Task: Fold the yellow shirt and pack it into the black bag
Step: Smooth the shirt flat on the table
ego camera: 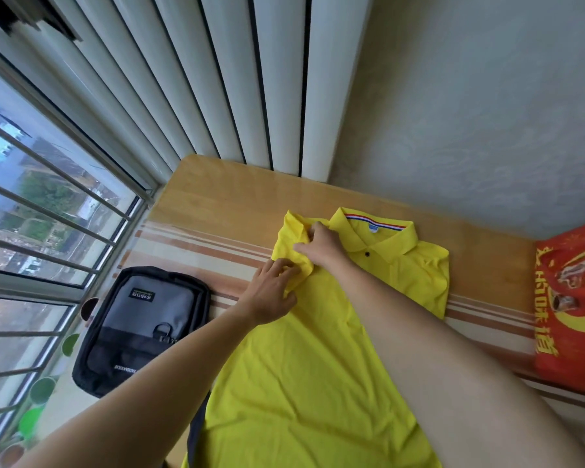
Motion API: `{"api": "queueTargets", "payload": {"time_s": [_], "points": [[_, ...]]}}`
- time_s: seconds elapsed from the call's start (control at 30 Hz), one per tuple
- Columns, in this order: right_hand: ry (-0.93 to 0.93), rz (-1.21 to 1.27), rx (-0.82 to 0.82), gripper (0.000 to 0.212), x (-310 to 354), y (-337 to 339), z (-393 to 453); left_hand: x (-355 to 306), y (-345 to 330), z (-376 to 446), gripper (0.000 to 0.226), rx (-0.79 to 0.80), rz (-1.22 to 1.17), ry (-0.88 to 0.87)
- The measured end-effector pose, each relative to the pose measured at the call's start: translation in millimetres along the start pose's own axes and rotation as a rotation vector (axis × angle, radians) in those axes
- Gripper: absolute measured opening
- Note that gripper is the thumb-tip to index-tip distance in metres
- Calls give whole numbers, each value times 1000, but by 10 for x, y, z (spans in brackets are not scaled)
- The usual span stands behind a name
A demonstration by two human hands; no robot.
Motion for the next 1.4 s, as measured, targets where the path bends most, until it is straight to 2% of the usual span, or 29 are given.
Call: {"api": "queueTargets", "payload": {"time_s": [0.07, 0.13, 0.2, 0.33, 0.4, 0.5, 0.63, 0.7, 0.8, 0.87, 0.93, 1.0, 1.1, 1.17, 1.27, 1.33, 1.4], "points": [[-26, 17, -181, 29, -18, -1, -23, 15, -11, -26, 64, -3, 15, 14], [-125, 94, -329, 24, -70, 55, -63, 24, -14, -39, 62, 37, 34, 39], [-125, 94, -384, 23, -173, 99, -97, -9, -21, -37, 66, 90, 63, 57], [44, 8, -431, 16, -515, 137, -232, -133, -62, -11, 69, 100, 106, 113], [69, -11, -561, 12, -768, 170, -342, -158, -76, 20, 60, 15, 122, 124], [-72, 17, -718, 10, -1218, 329, -430, -110, 26, 194, 48, -171, 138, 120], [-273, 211, -807, 29, -1757, 651, -248, 143, 204, 605, 51, -327, -115, 357], [-346, 297, -787, 43, -1939, 806, -106, 322, 263, 806, 57, -307, -265, 495], [-418, 267, -643, 55, -2123, 912, 84, 513, 294, 992, 62, -264, -356, 539], [-426, 264, -575, 51, -2154, 944, 132, 555, 285, 1056, 52, -257, -416, 531], [-413, 256, -540, 38, -2147, 998, 138, 582, 277, 1095, 33, -257, -400, 531], [-426, 232, -592, 27, -2157, 1083, 129, 630, 294, 1108, 17, -314, -326, 562], [-474, 233, -643, 26, -2207, 1187, 116, 657, 346, 1106, 14, -324, -282, 635], [-406, 223, -618, 29, -2210, 1193, 103, 575, 328, 1143, 18, -298, -195, 596], [-181, 141, -690, 38, -2218, 1224, 101, 302, 237, 1236, 33, -370, 64, 414], [-47, 52, -628, 38, -2250, 1258, 138, 132, 187, 1302, 41, -382, 148, 339], [3, -10, -588, 24, -2323, 1301, 196, 93, 199, 1351, 48, -380, 120, 487]]}}
Point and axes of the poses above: each hand's wrist, its own z-axis towards the middle knuckle, its own y-axis out of the back of the hand, x = y × z, the point moved 1 cm from there along z, towards the middle knuckle, and after that the axes turned 12 degrees about -y, right-handed, at the moved point
